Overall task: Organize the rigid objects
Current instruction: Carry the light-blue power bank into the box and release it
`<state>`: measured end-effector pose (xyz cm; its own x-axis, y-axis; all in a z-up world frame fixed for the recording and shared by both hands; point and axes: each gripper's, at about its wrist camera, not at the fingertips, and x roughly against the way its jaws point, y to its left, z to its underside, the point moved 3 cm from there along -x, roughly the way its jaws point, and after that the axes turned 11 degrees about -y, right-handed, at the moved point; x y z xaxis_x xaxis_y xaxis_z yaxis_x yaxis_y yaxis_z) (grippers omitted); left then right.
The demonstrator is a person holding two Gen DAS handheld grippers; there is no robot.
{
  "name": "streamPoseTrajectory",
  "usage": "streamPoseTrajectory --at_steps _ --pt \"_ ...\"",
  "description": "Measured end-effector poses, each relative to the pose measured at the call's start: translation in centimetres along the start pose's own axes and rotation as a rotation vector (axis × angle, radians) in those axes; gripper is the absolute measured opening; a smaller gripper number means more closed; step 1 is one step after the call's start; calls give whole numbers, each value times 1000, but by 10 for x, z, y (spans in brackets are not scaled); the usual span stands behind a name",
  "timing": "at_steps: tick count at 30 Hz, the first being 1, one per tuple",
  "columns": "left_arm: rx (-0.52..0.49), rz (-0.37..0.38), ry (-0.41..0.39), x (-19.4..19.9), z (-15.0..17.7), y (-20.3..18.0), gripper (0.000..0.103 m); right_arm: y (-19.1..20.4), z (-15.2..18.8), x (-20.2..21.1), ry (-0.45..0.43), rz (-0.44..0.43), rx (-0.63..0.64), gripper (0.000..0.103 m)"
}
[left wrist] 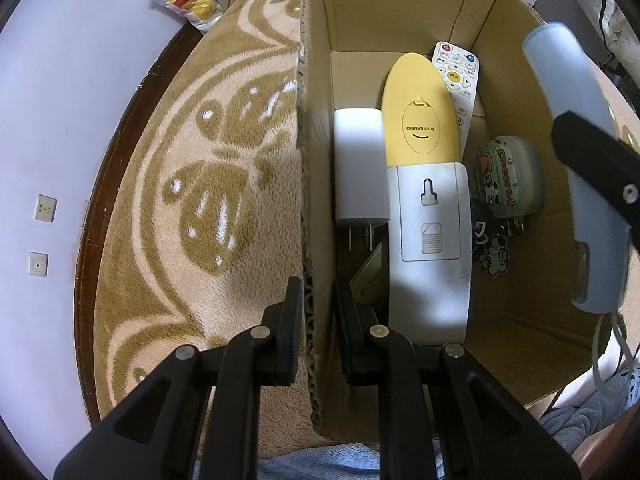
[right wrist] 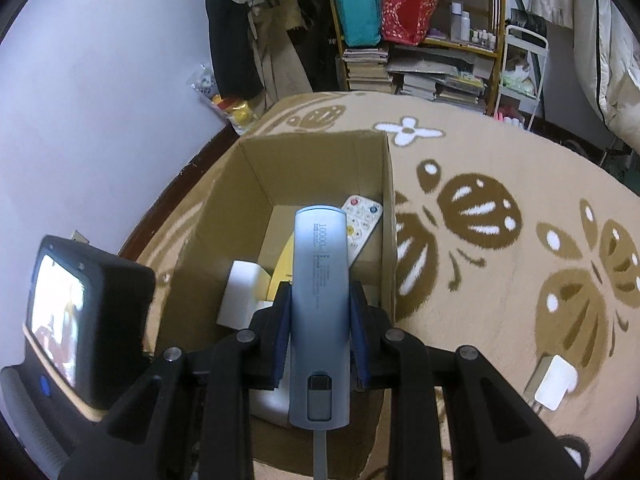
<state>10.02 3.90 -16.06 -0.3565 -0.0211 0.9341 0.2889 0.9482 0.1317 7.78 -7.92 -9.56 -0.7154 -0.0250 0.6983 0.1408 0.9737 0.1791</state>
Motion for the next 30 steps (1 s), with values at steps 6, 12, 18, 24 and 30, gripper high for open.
streamPoseTrajectory --at_steps 6,12,18,24,30 --pt "0 -1 1 0 0 0 17 1 5 -7 14 18 14 24" --pt "-10 -12 -3 1 1 -1 18 10 -4 0 -18 22 58 21" --pt "-7 -9 -3 2 2 -1 18 10 -8 8 -37 31 77 21" --pt "-9 -10 -3 2 1 -1 18 1 -9 19 -55 57 65 27" --pt "-10 -10 -2 2 2 -1 18 -16 -7 29 -55 100 61 57"
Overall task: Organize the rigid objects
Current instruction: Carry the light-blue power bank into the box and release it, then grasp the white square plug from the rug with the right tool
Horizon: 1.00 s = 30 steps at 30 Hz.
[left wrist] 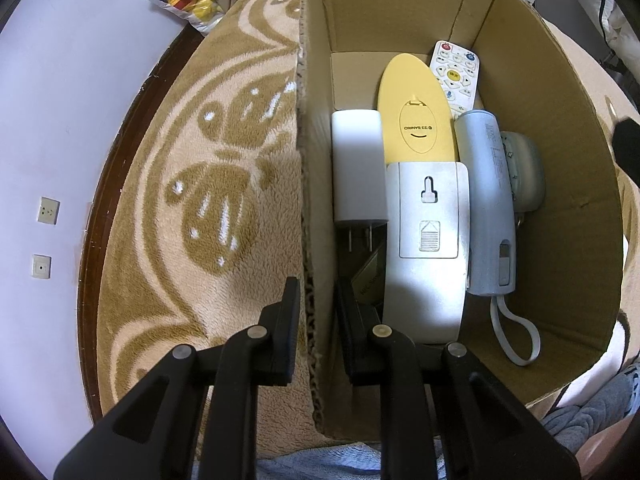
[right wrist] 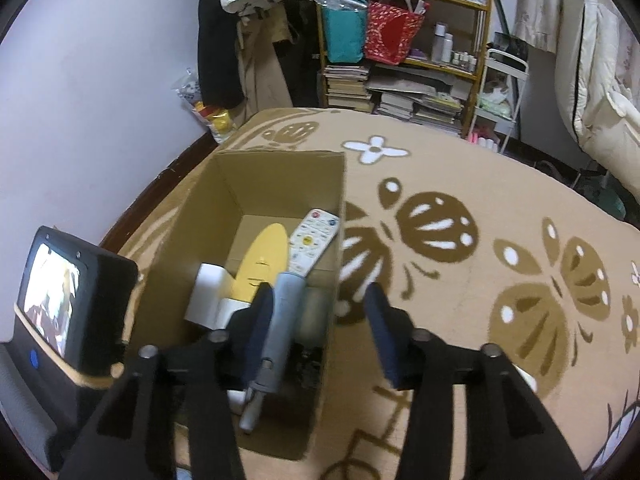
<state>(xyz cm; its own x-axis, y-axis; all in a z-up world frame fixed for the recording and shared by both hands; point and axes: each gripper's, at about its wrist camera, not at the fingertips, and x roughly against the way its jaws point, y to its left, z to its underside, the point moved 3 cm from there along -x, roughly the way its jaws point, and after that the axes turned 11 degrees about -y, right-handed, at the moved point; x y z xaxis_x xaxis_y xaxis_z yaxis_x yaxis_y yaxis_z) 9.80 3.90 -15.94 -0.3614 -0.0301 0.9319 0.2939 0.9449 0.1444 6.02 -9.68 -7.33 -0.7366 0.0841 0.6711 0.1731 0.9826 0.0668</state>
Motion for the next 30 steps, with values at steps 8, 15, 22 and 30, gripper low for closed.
streamPoseTrajectory --at_steps 8,15,22,30 --pt "1 1 0 0 0 0 19 -36 6 6 -3 56 -73 90" --pt "0 0 -1 0 0 0 19 -65 21 1 35 115 -93 92" --pt "1 0 0 0 0 0 19 -107 36 -6 83 175 -186 92" --pt "0 0 0 0 0 0 19 -147 54 -16 124 244 -280 92"
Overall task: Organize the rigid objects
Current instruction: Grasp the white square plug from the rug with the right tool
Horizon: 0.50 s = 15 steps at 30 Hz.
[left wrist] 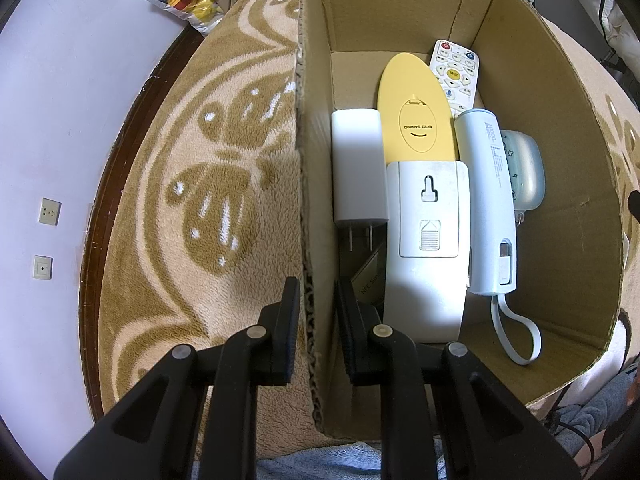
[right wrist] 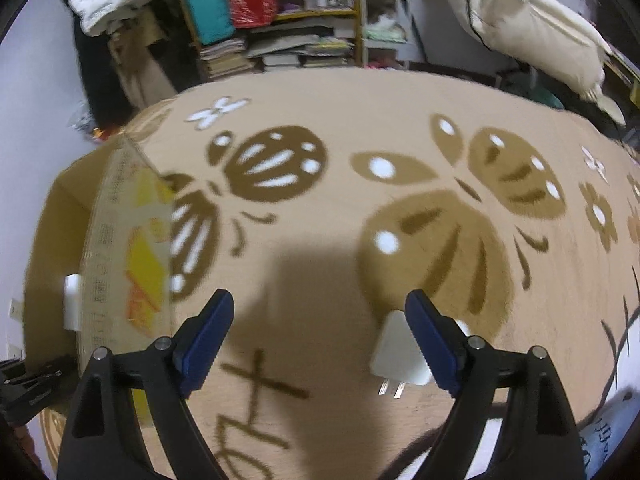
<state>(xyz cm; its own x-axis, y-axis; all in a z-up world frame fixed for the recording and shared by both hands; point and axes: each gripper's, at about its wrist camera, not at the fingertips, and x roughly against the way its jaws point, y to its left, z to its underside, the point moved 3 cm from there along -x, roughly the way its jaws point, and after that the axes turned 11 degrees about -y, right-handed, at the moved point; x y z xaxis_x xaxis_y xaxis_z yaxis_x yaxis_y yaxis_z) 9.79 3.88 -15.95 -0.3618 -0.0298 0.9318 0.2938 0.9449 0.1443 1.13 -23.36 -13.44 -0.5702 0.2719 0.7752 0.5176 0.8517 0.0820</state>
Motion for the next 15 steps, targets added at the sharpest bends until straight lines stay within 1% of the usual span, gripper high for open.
streamPoseTrajectory --at_steps 7,12,15 --pt "-1 -2 -1 0 0 0 19 -27 15 -25 74 63 -58 92" --pt "-2 -2 -1 2 -1 0 19 -36 26 -36 111 97 -81 92" --pt "-4 -3 -1 2 -1 0 19 -38 30 -42 132 121 -70 92"
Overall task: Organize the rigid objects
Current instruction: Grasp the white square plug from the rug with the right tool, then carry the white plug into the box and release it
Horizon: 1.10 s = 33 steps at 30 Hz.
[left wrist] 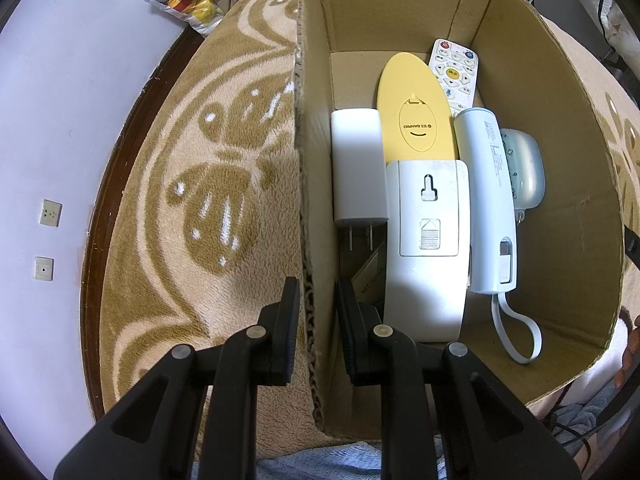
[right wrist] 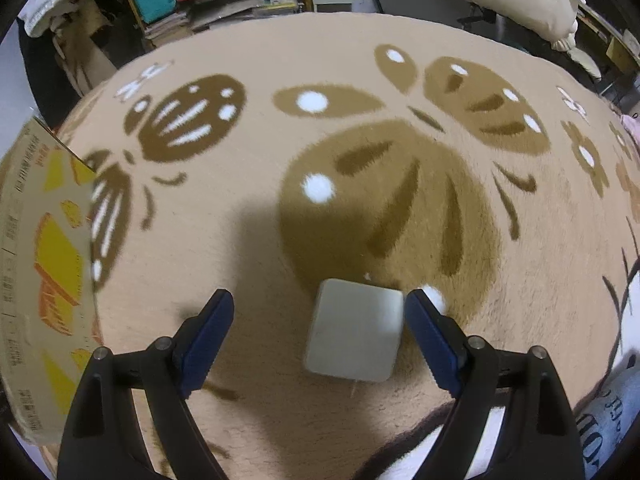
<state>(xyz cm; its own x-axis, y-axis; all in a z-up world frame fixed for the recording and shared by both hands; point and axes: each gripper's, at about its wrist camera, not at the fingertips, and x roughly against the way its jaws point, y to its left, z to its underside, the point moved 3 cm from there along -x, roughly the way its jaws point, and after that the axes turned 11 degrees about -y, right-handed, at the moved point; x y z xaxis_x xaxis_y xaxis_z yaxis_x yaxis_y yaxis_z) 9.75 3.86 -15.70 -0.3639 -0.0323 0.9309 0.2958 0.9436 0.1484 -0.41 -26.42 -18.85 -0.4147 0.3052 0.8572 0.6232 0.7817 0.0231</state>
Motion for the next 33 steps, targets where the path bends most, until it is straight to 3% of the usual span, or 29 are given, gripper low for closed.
streamPoseTrajectory --at_steps 6,8,13,19,33 --pt "0 0 0 0 0 -1 19 -4 10 -11 61 -31 -45 91" --pt "0 -1 0 0 0 0 19 -3 10 -9 55 -35 -46 85" --pt "0 -1 0 0 0 0 19 -1 9 -8 54 0 -15 48" --pt "-3 0 -3 0 0 -1 19 13 10 -1 58 -131 -40 48" --pt "-3 0 -4 0 0 -1 19 92 -16 59 -113 -315 123 48"
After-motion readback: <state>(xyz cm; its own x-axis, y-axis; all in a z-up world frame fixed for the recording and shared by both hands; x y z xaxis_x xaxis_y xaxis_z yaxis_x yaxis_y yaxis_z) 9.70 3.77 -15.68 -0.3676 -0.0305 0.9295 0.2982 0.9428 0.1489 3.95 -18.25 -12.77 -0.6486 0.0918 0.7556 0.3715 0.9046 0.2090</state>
